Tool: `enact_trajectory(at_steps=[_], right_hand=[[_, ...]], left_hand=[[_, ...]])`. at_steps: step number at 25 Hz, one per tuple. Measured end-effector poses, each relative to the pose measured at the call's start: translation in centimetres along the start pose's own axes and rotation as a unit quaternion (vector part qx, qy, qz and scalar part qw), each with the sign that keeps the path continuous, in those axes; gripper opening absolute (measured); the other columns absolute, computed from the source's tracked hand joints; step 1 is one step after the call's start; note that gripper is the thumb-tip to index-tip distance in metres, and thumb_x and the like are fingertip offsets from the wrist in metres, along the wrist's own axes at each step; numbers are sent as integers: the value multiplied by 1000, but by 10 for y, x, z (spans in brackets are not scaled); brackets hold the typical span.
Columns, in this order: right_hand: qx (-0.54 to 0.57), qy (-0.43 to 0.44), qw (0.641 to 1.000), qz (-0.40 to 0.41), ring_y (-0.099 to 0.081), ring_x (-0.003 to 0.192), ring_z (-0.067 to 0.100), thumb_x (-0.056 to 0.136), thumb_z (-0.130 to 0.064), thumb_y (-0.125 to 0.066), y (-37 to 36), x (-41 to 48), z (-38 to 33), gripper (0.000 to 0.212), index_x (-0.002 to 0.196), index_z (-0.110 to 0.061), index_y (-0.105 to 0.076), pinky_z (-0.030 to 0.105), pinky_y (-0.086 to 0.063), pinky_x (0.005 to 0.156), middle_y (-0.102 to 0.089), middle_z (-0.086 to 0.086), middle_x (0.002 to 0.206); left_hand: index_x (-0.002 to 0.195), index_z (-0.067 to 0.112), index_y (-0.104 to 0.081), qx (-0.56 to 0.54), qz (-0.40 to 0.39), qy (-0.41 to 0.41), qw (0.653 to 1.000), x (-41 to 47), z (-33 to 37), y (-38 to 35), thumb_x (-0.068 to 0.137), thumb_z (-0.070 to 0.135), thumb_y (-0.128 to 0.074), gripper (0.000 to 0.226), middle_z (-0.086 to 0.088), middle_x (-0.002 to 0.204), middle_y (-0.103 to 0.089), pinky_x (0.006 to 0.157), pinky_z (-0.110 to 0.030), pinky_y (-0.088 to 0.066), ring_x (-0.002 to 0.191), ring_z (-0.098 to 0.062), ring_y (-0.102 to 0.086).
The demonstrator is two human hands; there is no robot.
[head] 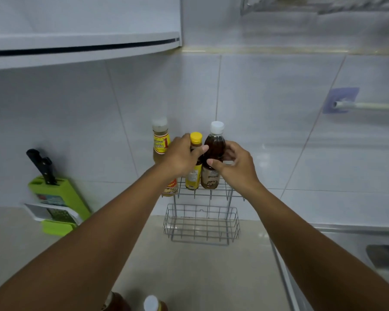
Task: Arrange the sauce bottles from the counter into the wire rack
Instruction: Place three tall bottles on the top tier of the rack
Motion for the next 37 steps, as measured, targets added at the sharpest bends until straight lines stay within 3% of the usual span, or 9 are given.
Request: enact_trajectory(at_steps=[5, 12, 14, 17, 20, 26, 32, 34, 37], right_hand=[[-1, -17, 1000, -27, -70, 113, 18, 79, -7, -86, 0, -2, 10, 57, 132, -13, -64, 39, -57, 102, -75, 3, 121], [12, -17, 997, -73, -72, 109, 9, 78, -6, -87, -22, -6, 8, 55, 127, -18, -66, 19, -56, 91, -76, -6, 113], [11, -14, 996, -83, -70, 114, 12, 78, -6, -87, -28, -8, 8, 58, 130, -16, -65, 26, -55, 98, -76, -2, 119], [11, -16, 995, -94, -69, 118, 17, 78, -9, -88, -28, -9, 11, 62, 134, -18, -63, 38, -54, 106, -74, 1, 123], [-1, -13, 995, -104, -71, 111, 15, 74, -15, -92, -23, -11, 11, 65, 132, -22, -63, 40, -56, 102, -74, 0, 120], [-31, -18, 995, -94, -70, 110, 12, 73, -24, -94, -23, -14, 9, 61, 126, -27, -65, 39, -57, 100, -73, -4, 119], [2, -55, 993, -102, -66, 120, 16, 72, -14, -93, -25, -22, 14, 75, 137, -26, -59, 45, -53, 108, -68, -10, 124], [2, -53, 996, -69, -61, 125, 18, 75, -15, -91, -20, -30, 8, 81, 145, -24, -51, 41, -50, 111, -63, -4, 135], [-13, 20, 995, 97, -59, 117, 12, 86, -16, -78, -4, -61, -22, 67, 144, -27, -46, 24, -49, 101, -60, -2, 133]], left_hand=[[127, 19, -63, 93, 28, -28, 995, 1, 21, 22, 81, 12, -78, 49, -9, 127, -62, 81, -28, -49, 110, -26, -62], [123, 21, -63, 210, -93, -28, 973, 0, 30, 23, 83, 3, -72, 44, -8, 128, -59, 77, -30, -49, 109, -27, -61], [130, 20, -53, 226, -109, -22, 968, -3, 28, 25, 84, 2, -70, 53, -8, 127, -59, 75, -32, -49, 108, -29, -61], [136, 20, -37, 211, -98, -26, 972, -5, 23, 25, 83, 1, -69, 65, -6, 110, -58, 68, -34, -53, 91, -25, -61], [134, 24, -33, 156, -42, -35, 986, -7, 19, 33, 80, 1, -73, 71, 1, 90, -46, 54, -27, -42, 72, -11, -49], [133, 25, -37, 92, 5, -60, 994, -18, 13, 37, 80, -6, -65, 68, -12, 111, -55, 80, -48, -59, 91, -30, -66], [137, 26, -44, 96, 76, -149, 981, -42, 27, 56, 83, 4, -72, 64, -7, 133, -57, 85, -28, -47, 113, -24, -58], [131, 27, -50, 95, 138, -207, 964, -66, 31, 80, 87, 15, -67, 49, 1, 132, -57, 87, -26, -47, 111, -17, -58], [122, 28, -58, 70, 164, -257, 950, -104, 8, 112, 90, 22, -63, 32, 11, 114, -61, 80, -12, -48, 96, -1, -57]])
Point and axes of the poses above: each hand's wrist, its own x-axis towards the middle knuckle, its own y-axis out of the back of the hand, z = x × y, the point moved 9 cm from there along x, towards the middle knuckle
